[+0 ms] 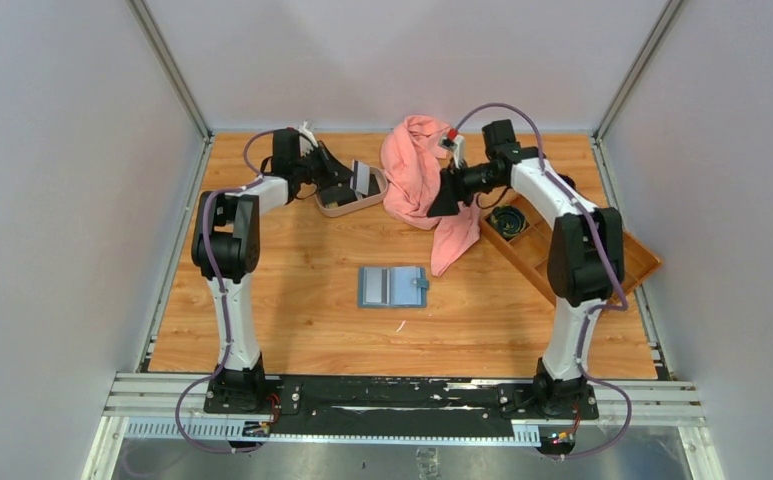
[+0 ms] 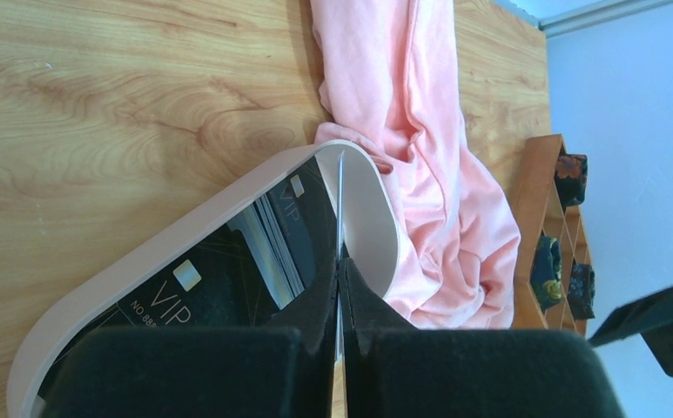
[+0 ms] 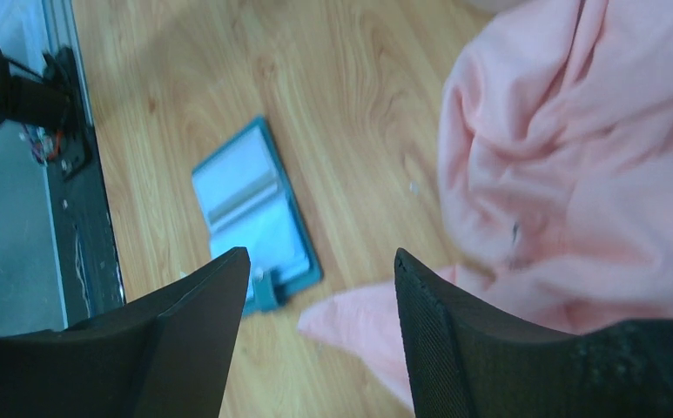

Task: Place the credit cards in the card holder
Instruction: Pick up the credit card from the storage box.

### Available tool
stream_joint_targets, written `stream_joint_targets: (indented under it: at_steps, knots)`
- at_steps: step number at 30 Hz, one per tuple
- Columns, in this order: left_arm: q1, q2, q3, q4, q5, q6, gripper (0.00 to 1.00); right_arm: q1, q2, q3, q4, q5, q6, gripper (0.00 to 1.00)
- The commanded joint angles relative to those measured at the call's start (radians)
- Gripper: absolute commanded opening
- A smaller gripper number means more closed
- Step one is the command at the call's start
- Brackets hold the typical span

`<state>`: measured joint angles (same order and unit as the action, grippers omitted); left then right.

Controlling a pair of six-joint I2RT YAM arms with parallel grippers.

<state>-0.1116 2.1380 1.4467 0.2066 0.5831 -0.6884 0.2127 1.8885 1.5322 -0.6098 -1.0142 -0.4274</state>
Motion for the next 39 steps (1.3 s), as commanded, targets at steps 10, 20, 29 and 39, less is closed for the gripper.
stream_joint_targets:
  at_steps: [10,20,29,39]
  knots:
    - [0.033,-0.02,-0.031,0.032,0.079,-0.009,0.0,0.2,0.519,0.575,0.464,0.022,0.88,0.73]
    - [0.042,-0.026,-0.041,0.036,0.106,-0.031,0.0,0.224,0.704,0.787,0.523,0.113,0.995,0.75]
    - [0.055,-0.039,-0.068,0.066,0.109,-0.064,0.0,0.231,0.728,0.821,0.464,0.213,0.993,0.75]
    - [0.069,-0.038,-0.098,0.173,0.136,-0.154,0.0,0.255,0.737,0.829,0.465,0.262,1.088,0.93]
